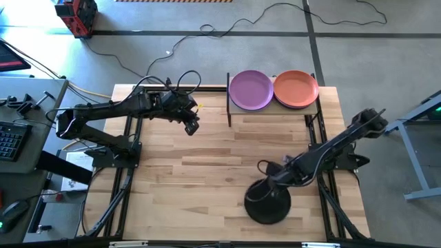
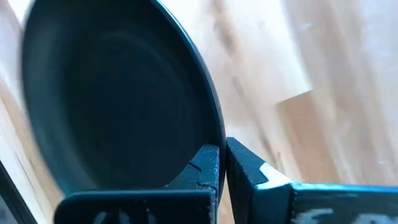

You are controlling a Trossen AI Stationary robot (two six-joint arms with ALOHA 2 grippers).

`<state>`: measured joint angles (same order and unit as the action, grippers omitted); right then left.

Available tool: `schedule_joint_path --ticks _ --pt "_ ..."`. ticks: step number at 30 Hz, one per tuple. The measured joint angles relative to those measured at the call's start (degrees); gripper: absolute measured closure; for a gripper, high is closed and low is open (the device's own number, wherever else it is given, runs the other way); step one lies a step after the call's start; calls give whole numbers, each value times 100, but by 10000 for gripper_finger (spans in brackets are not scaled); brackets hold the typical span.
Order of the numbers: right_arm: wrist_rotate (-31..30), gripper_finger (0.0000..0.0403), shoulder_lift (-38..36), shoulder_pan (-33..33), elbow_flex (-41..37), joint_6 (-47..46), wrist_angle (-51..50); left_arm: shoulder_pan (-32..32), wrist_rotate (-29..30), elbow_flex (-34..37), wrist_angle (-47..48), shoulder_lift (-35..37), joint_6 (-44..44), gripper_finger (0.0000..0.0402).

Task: Place and stack plates onto a shelf
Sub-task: Stack the black plate on top of the purple plate on the shelf

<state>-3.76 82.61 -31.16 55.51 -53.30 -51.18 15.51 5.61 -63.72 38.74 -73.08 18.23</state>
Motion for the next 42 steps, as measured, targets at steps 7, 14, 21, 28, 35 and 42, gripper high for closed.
schedule_joint_path --ticks 7,14,21,28,35,42 --pt "-879 402 -540 11 2 -870 -88 118 78 0 0 0 -515 304" --pt "-1236 403 -625 195 2 -1505 -111 279 87 -2 6 -41 -919 304" --pt "-1491 403 -623 497 2 -2197 119 584 -774 -2 56 -316 -952 296" --pt "-1492 403 -623 896 2 -2721 275 873 -2116 -2 96 -807 -783 264" --pt "-1354 403 -573 1396 326 -2916 273 940 -2407 -2 214 -966 -389 259" --pt "-1180 403 -575 1983 851 -2880 -126 793 -2389 -2 211 -966 -183 270"
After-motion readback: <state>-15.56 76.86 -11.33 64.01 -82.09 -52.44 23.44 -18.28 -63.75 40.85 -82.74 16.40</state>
